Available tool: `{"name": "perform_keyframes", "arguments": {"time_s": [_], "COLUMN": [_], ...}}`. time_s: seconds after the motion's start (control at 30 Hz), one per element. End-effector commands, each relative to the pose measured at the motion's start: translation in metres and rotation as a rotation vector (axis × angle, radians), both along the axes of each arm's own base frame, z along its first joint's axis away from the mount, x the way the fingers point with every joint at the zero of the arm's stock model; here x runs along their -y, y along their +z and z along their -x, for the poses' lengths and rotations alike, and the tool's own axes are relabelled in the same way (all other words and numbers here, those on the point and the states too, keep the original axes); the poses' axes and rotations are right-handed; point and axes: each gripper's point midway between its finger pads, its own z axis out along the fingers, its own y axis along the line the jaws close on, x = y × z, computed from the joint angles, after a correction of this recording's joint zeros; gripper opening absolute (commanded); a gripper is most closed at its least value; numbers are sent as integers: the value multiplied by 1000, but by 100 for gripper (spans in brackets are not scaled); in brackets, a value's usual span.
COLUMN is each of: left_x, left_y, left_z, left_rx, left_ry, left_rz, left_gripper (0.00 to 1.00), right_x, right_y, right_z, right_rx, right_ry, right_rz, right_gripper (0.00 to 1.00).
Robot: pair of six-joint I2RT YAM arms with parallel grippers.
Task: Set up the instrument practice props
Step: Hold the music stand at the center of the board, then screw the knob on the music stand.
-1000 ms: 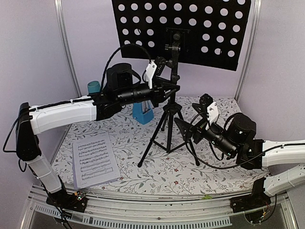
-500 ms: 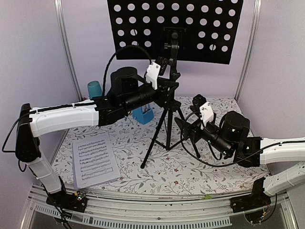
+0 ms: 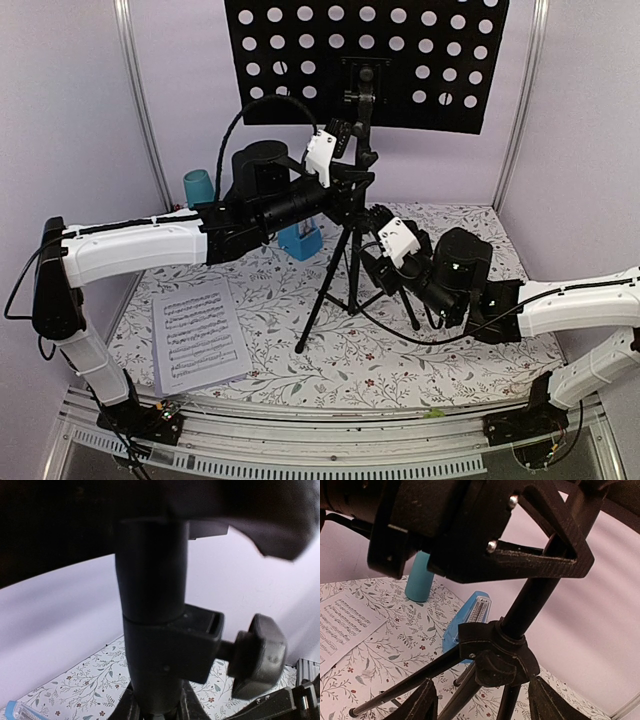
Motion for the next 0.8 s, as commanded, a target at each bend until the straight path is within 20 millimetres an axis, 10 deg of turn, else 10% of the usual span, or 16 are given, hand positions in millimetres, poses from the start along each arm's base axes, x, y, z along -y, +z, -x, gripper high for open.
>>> {"name": "perform_keyframes", "arguments": {"time_s": [0.0,0.77], "left_x": [-2,4], "left_y": [5,0], "left_z": [-2,-1], "left_rx": [71,70], "left_ry": [20,-16], "left_rz": [-34,-45], "left_gripper": [0,0], "right_x": [1,-8], "right_y": [24,4], "right_z": [-4,-16], "right_rx": [35,-65], "right_ry": [-39,-85], "right_rz": [-54,-8], "right_gripper": [62,32]}}
